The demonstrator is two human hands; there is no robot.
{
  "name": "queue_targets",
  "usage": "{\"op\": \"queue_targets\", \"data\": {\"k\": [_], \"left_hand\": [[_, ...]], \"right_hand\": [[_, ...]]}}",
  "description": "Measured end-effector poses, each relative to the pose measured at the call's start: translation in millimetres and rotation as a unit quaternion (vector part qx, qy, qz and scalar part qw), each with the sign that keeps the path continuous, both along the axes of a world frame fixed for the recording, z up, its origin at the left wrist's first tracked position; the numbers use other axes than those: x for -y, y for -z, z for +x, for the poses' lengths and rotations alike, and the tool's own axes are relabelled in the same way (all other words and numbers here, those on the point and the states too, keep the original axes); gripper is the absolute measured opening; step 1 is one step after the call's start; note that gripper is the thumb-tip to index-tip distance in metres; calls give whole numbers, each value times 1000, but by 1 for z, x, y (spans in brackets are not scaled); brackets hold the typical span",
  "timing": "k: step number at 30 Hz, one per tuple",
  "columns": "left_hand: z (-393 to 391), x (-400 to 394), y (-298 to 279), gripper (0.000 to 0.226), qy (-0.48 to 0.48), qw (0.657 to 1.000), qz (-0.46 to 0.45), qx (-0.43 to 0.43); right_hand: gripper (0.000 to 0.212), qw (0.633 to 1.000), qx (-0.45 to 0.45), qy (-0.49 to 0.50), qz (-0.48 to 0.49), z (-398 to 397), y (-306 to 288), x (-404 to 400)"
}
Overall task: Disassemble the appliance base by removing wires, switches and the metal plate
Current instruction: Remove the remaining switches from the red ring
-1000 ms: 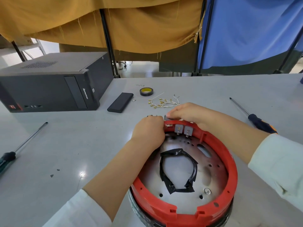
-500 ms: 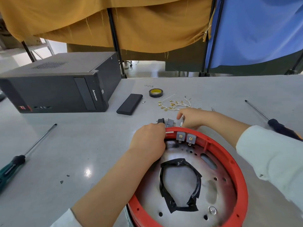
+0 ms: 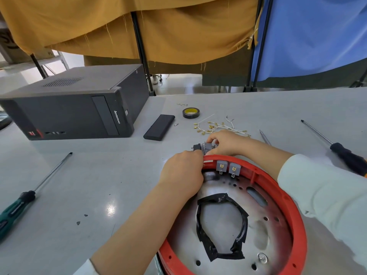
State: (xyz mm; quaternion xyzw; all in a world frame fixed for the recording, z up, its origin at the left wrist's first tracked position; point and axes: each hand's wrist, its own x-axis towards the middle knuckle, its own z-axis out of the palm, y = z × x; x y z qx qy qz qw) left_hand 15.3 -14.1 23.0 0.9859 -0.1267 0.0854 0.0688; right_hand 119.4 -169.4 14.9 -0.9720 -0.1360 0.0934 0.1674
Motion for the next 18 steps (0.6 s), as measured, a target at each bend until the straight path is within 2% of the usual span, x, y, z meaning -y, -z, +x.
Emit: {"op": "queue_targets", "data": {"k": [8, 11, 13, 18], "left_hand": [[1, 1, 2, 12, 6, 1000, 0, 6], [2, 1, 2, 8, 6, 1000, -3, 9], [2, 1, 3, 3, 6, 1000, 0, 10], [2, 4, 2, 7, -1, 1000, 13, 3]], "right_hand": [[47, 1000, -7, 3, 24, 1, -3, 6], [58, 999, -22, 12, 32, -1, -6, 12], [59, 999, -26, 20, 28, -2, -8, 18], [62, 998, -32, 40, 21, -7, -7, 35]]}}
